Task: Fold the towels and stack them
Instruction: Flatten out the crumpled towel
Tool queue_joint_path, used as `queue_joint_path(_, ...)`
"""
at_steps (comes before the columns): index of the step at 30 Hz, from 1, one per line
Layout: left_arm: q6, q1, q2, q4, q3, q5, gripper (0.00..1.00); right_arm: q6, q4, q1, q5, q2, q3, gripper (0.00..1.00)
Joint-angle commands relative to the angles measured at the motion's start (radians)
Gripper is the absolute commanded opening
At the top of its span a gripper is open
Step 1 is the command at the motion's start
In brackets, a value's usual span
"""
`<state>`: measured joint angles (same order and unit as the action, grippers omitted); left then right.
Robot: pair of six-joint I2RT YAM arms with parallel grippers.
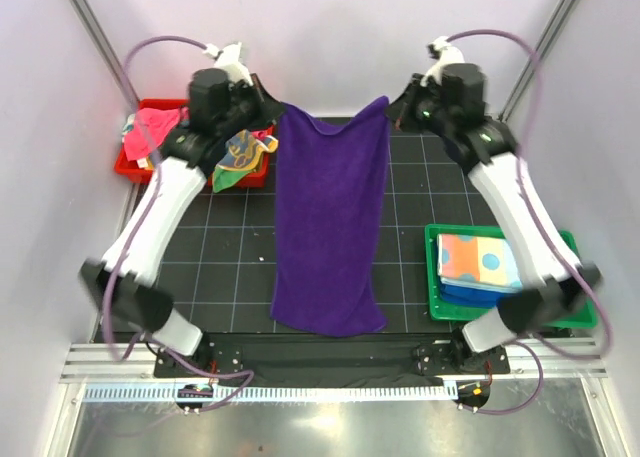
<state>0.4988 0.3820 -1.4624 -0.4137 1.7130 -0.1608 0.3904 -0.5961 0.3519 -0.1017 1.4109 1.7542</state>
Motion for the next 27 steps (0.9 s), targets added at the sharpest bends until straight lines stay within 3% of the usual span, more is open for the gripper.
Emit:
queue_joint_path(1, 0.011, -0.057, -0.192, 0.117, 0.031, -0.019, 0.00, -0.010, 0.171, -0.074, -0.027, 0.189, -0.024, 0.01)
queue_joint_path(7, 0.007, -0.118, -0.547, 0.127, 0.318, -0.054, 0.00, 0.008, 0.265, -0.156, -0.043, 0.559, 0.138, 0.01)
queue_joint_path(14, 0.006, -0.146, -0.828, 0.116, 0.519, -0.074, 0.00, 0.010, 0.285, -0.194, -0.035, 0.759, 0.267, 0.01)
queue_joint_path(21, -0.012, -0.147, -0.871, 0.133, 0.533, -0.074, 0.00, 0.011, 0.311, -0.203, -0.039, 0.777, 0.249, 0.01)
queue_joint_path(27, -0.043, -0.147, -0.816, 0.174, 0.442, -0.016, 0.00, 0.010, 0.338, -0.203, -0.038, 0.743, 0.189, 0.01)
